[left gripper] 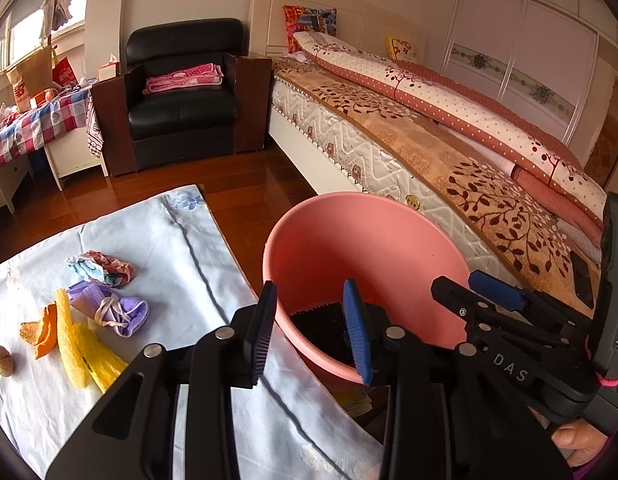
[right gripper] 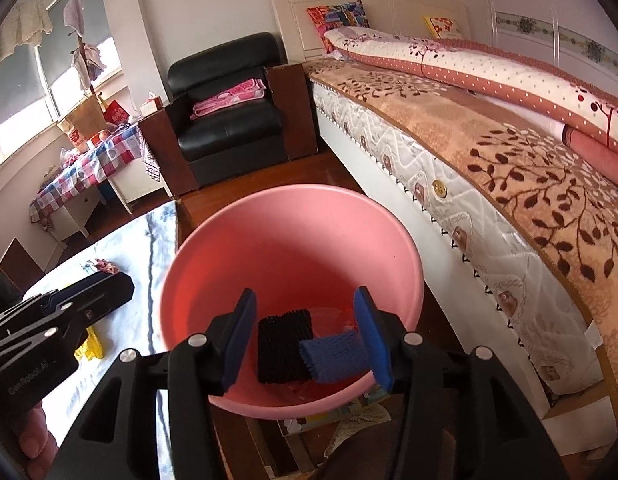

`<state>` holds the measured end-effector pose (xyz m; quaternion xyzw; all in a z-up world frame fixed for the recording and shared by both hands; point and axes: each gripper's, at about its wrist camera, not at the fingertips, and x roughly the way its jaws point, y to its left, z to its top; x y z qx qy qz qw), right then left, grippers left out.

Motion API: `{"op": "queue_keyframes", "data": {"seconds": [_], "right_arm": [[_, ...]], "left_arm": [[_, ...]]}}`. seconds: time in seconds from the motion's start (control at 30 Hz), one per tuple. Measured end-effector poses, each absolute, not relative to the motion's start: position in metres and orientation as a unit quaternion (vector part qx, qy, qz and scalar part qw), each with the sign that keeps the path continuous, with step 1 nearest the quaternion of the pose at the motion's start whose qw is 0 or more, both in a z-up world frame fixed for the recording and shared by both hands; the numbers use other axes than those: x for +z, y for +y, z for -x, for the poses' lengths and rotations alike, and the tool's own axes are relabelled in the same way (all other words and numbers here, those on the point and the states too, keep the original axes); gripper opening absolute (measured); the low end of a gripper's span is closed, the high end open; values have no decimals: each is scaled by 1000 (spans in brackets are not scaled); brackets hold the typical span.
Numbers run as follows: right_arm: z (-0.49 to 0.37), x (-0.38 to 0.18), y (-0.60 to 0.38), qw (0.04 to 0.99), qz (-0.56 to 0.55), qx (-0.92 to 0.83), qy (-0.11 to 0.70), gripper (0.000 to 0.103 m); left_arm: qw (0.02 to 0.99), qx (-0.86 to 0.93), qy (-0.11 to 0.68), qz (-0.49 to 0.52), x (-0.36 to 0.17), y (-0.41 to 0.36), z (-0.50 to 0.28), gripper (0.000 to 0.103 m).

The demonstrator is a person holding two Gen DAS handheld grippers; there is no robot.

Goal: Collect trash
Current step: 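Open both tools and withdraw them from the basin, then grasp the yellow plastic bag with the right tool while the left grasps the yellow foam net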

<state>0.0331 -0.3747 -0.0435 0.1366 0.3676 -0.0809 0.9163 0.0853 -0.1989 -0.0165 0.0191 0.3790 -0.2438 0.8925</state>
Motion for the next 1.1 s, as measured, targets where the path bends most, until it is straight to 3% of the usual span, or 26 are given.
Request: {"op": "queue_keyframes", "data": {"seconds": [0.67, 1.1], "right_arm": [[-16, -10, -318, 932, -84, -65, 346, 59], [-12, -8, -258, 936, -78, 24, 342, 60]], "left_arm": [[908, -218, 357, 11, 2, -139, -57, 35], [923, -147, 353, 32, -1, -52, -41, 35]]}}
